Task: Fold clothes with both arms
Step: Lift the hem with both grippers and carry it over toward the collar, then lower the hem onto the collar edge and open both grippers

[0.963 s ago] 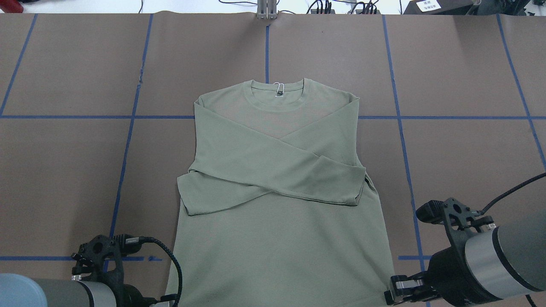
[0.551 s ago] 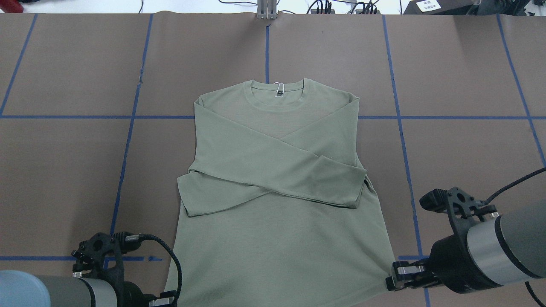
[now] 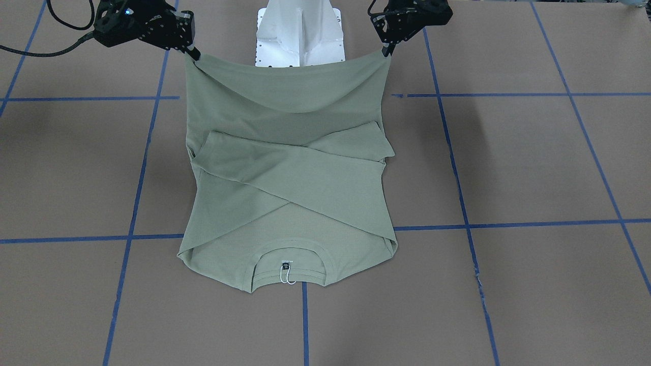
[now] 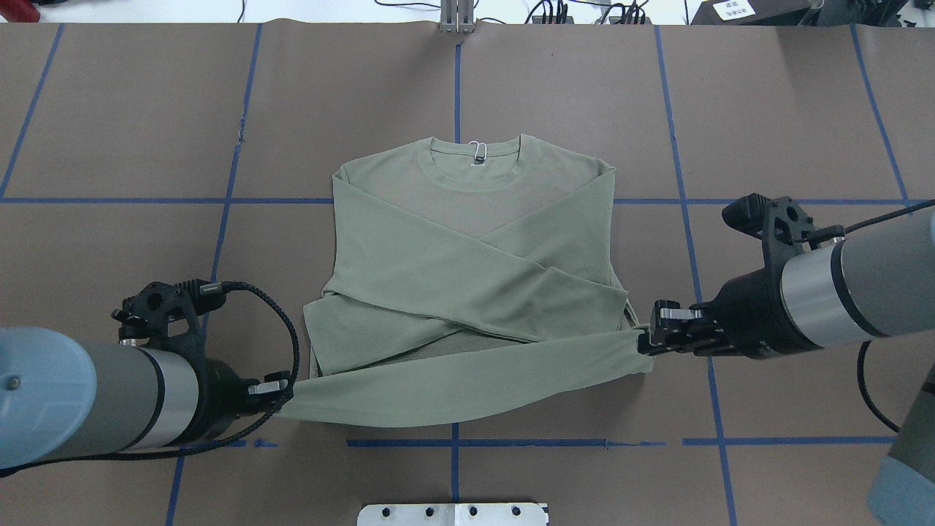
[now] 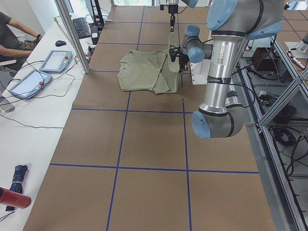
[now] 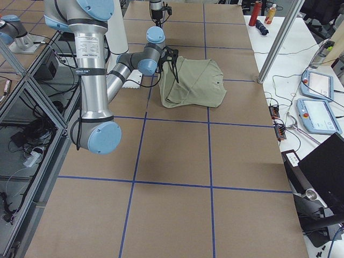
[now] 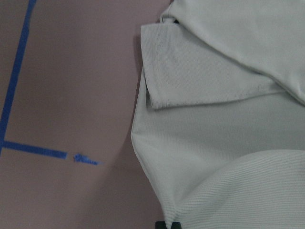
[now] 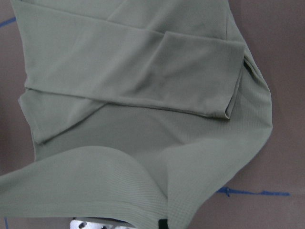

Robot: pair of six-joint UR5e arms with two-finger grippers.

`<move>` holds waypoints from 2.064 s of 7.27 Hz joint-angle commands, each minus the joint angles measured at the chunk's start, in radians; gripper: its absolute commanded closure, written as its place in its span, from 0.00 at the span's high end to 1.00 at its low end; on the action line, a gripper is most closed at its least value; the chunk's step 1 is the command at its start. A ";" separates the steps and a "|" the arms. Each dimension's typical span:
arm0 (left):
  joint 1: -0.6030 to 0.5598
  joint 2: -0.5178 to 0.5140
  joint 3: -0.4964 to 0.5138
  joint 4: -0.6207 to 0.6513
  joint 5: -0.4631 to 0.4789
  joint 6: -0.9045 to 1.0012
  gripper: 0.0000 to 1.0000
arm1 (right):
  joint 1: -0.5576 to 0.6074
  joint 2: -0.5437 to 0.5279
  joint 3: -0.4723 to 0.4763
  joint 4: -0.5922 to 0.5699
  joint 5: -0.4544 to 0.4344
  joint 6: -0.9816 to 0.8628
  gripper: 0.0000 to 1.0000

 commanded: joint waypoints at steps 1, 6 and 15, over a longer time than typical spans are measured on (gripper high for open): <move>-0.111 -0.054 0.069 0.000 -0.013 0.047 0.00 | 0.101 0.137 -0.161 0.000 -0.004 -0.007 0.00; -0.320 -0.191 0.328 -0.049 -0.013 0.187 0.00 | 0.218 0.381 -0.516 -0.002 -0.116 -0.015 0.00; -0.391 -0.277 0.841 -0.542 -0.024 0.213 0.00 | 0.242 0.498 -0.797 -0.002 -0.147 -0.015 0.00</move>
